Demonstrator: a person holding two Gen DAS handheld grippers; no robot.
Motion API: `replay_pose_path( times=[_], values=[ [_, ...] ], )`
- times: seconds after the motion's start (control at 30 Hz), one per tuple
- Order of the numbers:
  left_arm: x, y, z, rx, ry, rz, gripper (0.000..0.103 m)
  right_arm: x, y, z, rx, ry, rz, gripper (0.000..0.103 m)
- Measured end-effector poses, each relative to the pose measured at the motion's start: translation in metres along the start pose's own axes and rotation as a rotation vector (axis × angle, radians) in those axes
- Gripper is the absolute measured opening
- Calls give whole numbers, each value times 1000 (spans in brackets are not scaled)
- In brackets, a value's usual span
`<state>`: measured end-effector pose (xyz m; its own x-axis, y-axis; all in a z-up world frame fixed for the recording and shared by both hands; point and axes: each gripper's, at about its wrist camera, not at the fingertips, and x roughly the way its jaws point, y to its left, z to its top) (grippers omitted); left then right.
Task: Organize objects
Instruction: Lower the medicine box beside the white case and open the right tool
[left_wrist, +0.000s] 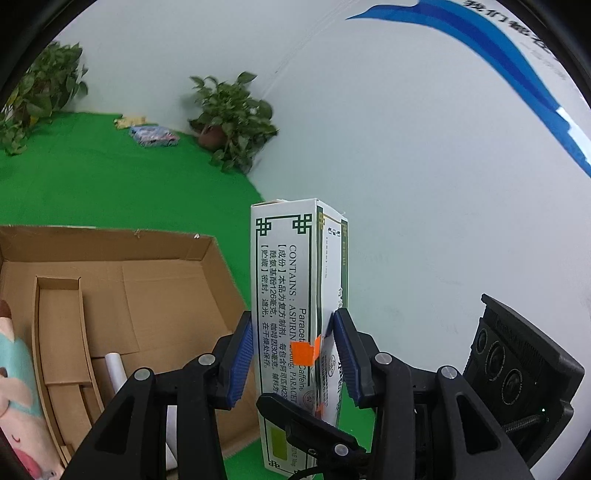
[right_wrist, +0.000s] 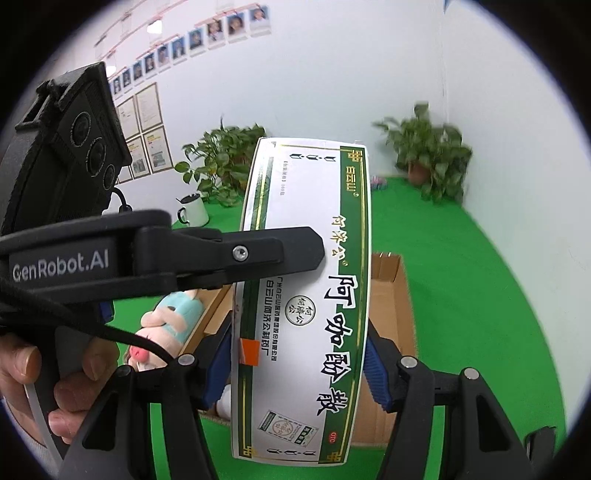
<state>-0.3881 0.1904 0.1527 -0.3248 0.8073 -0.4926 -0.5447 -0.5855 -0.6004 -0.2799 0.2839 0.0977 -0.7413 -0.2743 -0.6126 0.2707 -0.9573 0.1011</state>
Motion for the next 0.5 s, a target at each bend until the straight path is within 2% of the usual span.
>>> replay_pose_path(
  times=[0.17,0.5],
  values=[
    [49,44,2,-69,76,21,40,44,-23,6,30,105,29,60],
    [142,127,-40,-225,250,32,40,122,-54,-43,88,341,59,60]
  ],
)
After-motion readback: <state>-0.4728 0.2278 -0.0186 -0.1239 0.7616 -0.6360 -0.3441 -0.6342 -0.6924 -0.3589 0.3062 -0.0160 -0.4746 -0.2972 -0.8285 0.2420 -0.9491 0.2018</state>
